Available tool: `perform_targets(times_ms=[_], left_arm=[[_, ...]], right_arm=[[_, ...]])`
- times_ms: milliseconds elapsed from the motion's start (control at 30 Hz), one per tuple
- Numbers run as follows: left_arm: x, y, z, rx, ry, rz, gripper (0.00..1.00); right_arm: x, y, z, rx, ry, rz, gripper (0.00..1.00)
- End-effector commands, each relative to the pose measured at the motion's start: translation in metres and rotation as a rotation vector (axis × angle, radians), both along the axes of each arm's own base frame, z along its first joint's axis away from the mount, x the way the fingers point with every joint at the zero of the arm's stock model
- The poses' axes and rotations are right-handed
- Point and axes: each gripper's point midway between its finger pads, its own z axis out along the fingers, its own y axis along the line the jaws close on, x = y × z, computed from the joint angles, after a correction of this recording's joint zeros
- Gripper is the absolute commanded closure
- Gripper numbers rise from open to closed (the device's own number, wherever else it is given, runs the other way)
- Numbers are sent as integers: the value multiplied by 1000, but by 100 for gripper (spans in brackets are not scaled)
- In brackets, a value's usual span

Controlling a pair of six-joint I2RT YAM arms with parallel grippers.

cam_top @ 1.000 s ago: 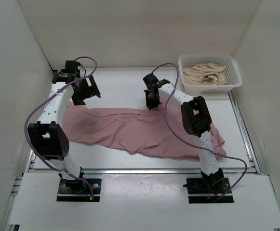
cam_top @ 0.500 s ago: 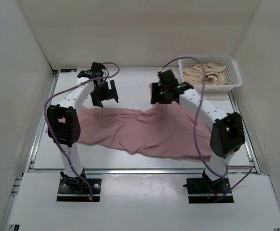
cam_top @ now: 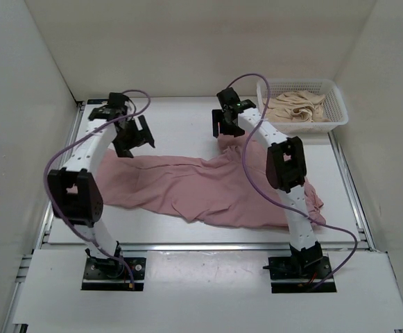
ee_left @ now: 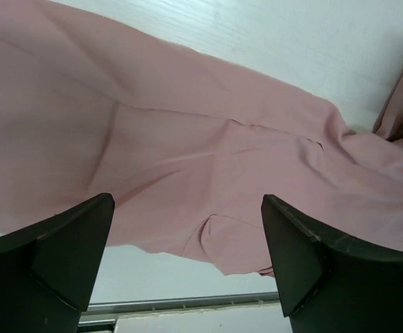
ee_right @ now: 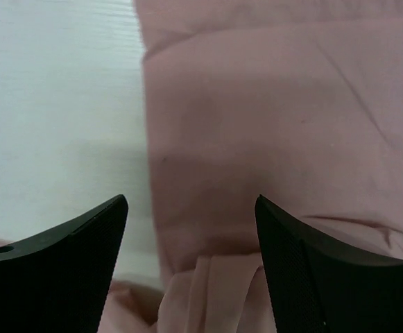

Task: Fold and stack the trousers
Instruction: Flatten the trousers out

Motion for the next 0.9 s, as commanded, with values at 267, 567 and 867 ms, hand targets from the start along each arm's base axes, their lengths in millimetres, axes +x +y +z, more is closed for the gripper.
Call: perform_targets(times_ms=[267, 567, 867], left_arm=[[-27, 40, 59, 27, -144, 59, 0], [-32, 40, 49, 29, -114, 58, 0], [-34, 40, 47, 25, -112, 66, 0]], right_arm=[[16, -12, -47, -196, -16, -88, 33], [-5, 49, -71, -31, 77, 110, 91], [-6, 101, 66, 203, -140, 252, 100]])
